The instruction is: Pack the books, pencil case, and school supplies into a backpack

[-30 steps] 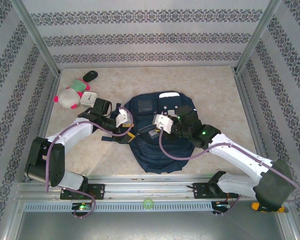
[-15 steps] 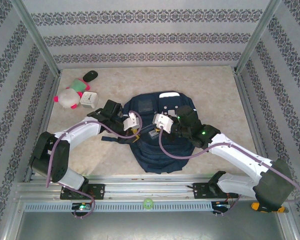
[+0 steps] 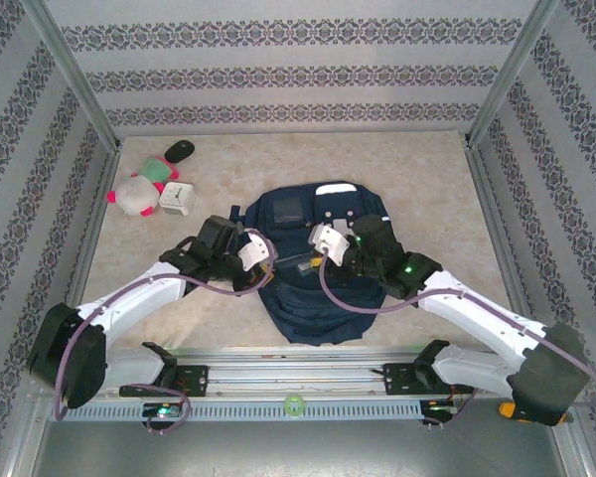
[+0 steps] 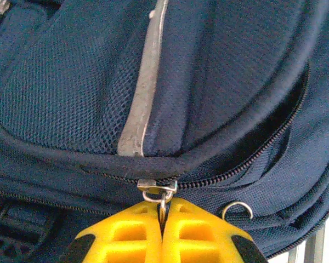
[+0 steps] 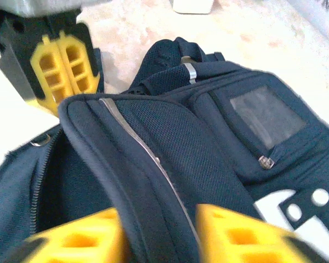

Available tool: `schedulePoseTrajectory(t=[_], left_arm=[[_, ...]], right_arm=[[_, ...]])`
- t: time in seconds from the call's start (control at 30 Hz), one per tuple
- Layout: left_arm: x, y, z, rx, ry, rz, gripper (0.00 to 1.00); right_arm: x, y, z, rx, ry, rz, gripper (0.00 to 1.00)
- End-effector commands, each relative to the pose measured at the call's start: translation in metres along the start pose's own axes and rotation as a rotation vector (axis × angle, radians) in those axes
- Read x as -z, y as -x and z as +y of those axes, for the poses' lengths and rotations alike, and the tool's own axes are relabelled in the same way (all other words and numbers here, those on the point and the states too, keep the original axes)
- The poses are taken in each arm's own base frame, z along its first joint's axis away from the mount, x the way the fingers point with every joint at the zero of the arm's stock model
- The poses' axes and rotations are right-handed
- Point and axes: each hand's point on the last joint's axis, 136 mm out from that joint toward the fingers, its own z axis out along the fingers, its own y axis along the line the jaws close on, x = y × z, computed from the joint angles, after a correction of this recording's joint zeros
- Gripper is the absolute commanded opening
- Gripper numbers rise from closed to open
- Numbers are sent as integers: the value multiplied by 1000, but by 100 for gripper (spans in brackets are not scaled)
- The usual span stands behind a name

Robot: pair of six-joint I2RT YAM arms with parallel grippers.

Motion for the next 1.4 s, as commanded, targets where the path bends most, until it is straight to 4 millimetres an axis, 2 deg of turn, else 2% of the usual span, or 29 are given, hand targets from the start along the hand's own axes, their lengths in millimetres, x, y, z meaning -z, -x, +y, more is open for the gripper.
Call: schedulePoseTrajectory(t=[0.0,0.07,0.1,0.17,0.23,0.27,0.33,0.4,0.43,0.53,0.63,0.7,0.8,0.87,0.93,1.03,1.17,1.3,1.33,1.37], left_arm=[[0,-2,9,133,101,9,0],[0,-5,5,156,92,24,0],[0,-7,2,160,90,28,0],[0,-10,-6,154,73,32,0],[-1,-13,-12,143,56,37,0],[-2,-14,-16,125,46,39,0],[-4,-17,-17,114,57,44,0],[-4,-17,-12,122,89,52,0],[-4,-18,-8,130,114,59,0],[-3,-22,7,159,195,86,0],[-4,-20,12,175,213,96,0],[-8,-18,8,179,183,94,0],[-12,-15,-5,155,124,90,0],[-12,-9,-17,131,86,78,0],[-13,-3,-27,133,46,61,0],[-16,0,-43,150,-17,63,0],[-21,3,-64,151,-85,78,4],[-23,20,-75,158,-107,38,6],[-23,20,-75,157,-98,45,6],[-21,17,-65,167,-35,67,6]], right_arm=[[21,4,6,-237,8,-15,60],[36,-2,1,-406,-41,0,67],[40,-4,2,-485,-47,-4,67],[43,-1,17,-631,31,-50,63],[36,5,31,-728,98,-102,58],[30,4,32,-757,69,-115,54],[22,-19,22,-829,-79,-67,48],[27,-42,12,-914,-197,-22,53],[34,-54,5,-972,-270,-14,60],[64,-102,-8,-1161,-498,67,68],[78,-123,-2,-1239,-568,147,72],[69,-124,2,-1262,-546,131,72],[35,-100,5,-1304,-402,9,64],[17,-84,4,-1340,-337,-68,55],[8,-80,2,-1368,-340,-84,46],[2,-80,-3,-1383,-386,-96,36],[0,-79,-11,-1402,-433,-140,28],[1,-78,-17,-1396,-470,-153,25],[3,-76,-19,-1380,-474,-156,26],[8,-73,-21,-1353,-474,-155,29]])
